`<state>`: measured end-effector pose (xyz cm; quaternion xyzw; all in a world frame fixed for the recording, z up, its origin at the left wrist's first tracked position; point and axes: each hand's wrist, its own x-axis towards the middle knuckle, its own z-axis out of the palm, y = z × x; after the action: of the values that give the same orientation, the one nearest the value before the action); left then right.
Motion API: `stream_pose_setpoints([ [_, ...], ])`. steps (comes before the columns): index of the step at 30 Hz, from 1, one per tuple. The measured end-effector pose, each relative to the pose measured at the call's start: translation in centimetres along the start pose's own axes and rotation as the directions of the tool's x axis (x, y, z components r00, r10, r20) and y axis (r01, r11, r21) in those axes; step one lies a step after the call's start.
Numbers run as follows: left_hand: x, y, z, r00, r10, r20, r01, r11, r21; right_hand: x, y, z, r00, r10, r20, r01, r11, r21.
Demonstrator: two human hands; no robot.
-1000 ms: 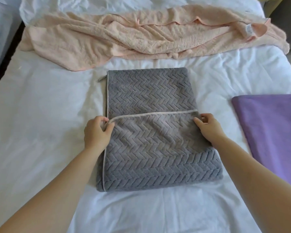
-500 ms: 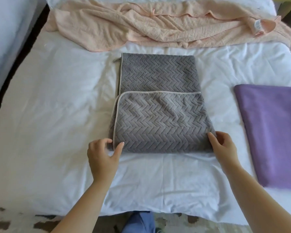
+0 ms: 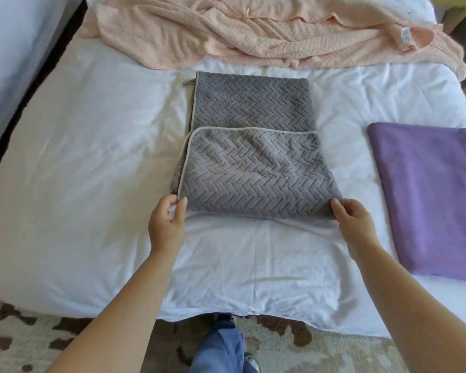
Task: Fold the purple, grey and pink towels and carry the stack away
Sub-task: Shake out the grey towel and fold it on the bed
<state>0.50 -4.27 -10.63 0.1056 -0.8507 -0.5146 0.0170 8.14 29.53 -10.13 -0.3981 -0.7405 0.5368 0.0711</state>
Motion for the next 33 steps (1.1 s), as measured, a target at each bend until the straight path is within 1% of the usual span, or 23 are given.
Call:
stream_pose_setpoints([
  [2, 0.6, 1.3, -0.7, 0.998, 0.052, 0.028, -0.051, 0.997, -0.063, 0.1, -0.9, -0.4, 1.0, -0.023, -0.019, 0.024, 0.998, 0.057],
  [4, 1.0, 2.0, -1.4, 0.996, 0.068, 0.054, -0.062, 0.992, -0.111, 0.4, -1.6, -0.8, 0.998, -0.051, -0.049, 0.055, 0.994, 0.092],
  [5, 1.0, 2.0, -1.7, 0.996, 0.042, 0.085, -0.032, 0.993, -0.115, 0.6, -1.6, -0.9, 0.997, -0.058, -0.057, 0.062, 0.995, 0.076],
  [6, 0.9, 1.8, -1.8, 0.992, -0.014, 0.122, 0.025, 0.996, -0.088, 0.6, -1.4, -0.9, 0.997, -0.057, -0.059, 0.059, 0.998, 0.033],
  [7, 0.6, 1.2, -1.9, 0.984, -0.092, 0.152, 0.096, 0.995, -0.021, 0.6, -0.8, -0.9, 0.997, -0.05, -0.054, 0.049, 0.998, -0.031],
  [9, 0.1, -0.1, -1.5, 0.959, -0.236, 0.155, 0.205, 0.96, 0.192, 0.5, 0.6, -0.4, 1.0, -0.021, -0.017, 0.018, 0.983, -0.181],
  [10, 0.0, -0.7, -1.4, 0.953, -0.273, 0.133, 0.227, 0.931, 0.284, 0.4, 1.2, -0.1, 1.0, 0.001, 0.003, 0.0, 0.967, -0.253],
  [11, 0.0, -1.0, -1.2, 0.955, -0.28, 0.101, 0.232, 0.912, 0.337, 0.4, 1.6, 0.1, 1.0, 0.015, 0.014, -0.01, 0.954, -0.299],
  [12, 0.1, -1.1, -1.0, 0.961, -0.269, 0.069, 0.228, 0.907, 0.354, 0.4, 1.7, 0.2, 1.0, 0.02, 0.013, -0.015, 0.95, -0.312],
  [14, 0.4, -0.9, -0.8, 0.976, -0.217, 0.027, 0.194, 0.915, 0.355, 0.5, 1.4, 0.2, 1.0, 0.026, -0.012, -0.028, 0.964, -0.265],
  [17, 0.9, 0.0, -0.5, 0.999, -0.026, -0.02, 0.032, 0.93, 0.366, 0.7, 0.6, 0.0, 0.999, 0.028, -0.028, -0.032, 0.986, -0.161],
  [19, 1.7, 0.6, 0.2, 0.996, 0.078, -0.037, -0.063, 0.949, 0.309, 1.3, -0.1, 0.3, 0.999, 0.022, -0.033, -0.027, 0.989, -0.144],
  [21, 2.2, 1.3, 1.1, 0.992, 0.121, -0.044, -0.111, 0.977, 0.183, 2.2, -0.9, 1.0, 0.999, -0.004, -0.037, -0.003, 0.985, -0.173],
  [23, 2.5, 1.8, 1.7, 0.994, 0.081, -0.076, -0.073, 0.992, 0.099, 3.1, -1.5, 1.6, 0.996, -0.064, -0.063, 0.048, 0.971, -0.232],
  [25, 2.6, 1.6, 1.9, 0.996, -0.006, -0.086, 0.014, 0.996, 0.09, 3.8, -1.4, 1.8, 0.992, -0.099, -0.081, 0.073, 0.958, -0.276],
  [27, 2.5, 0.9, 1.7, 0.99, -0.132, -0.045, 0.138, 0.975, 0.174, 4.0, -1.0, 1.9, 0.996, -0.062, -0.066, 0.04, 0.955, -0.295],
  [29, 2.2, 0.7, 1.5, 0.977, -0.211, -0.016, 0.207, 0.937, 0.283, 3.7, -0.8, 2.1, 0.999, -0.013, -0.047, -0.001, 0.955, -0.295],
  [30, 2.2, 1.0, 1.3, 0.979, -0.202, -0.025, 0.2, 0.928, 0.316, 3.5, -1.0, 2.2, 0.998, -0.024, -0.06, 0.005, 0.952, -0.307],
  [31, 2.2, 1.4, 1.1, 0.99, -0.13, -0.051, 0.14, 0.926, 0.35, 3.3, -1.3, 2.2, 0.992, -0.082, -0.095, 0.045, 0.938, -0.345],
  [32, 2.3, 1.7, 1.0, 0.996, 0.028, -0.082, 0.008, 0.912, 0.411, 3.1, -1.6, 2.2, 0.974, -0.187, -0.125, 0.122, 0.906, -0.406],
  [33, 2.5, 2.0, 1.1, 0.97, 0.23, -0.077, -0.164, 0.855, 0.492, 2.8, -2.1, 2.4, 0.939, -0.32, -0.124, 0.228, 0.852, -0.471],
])
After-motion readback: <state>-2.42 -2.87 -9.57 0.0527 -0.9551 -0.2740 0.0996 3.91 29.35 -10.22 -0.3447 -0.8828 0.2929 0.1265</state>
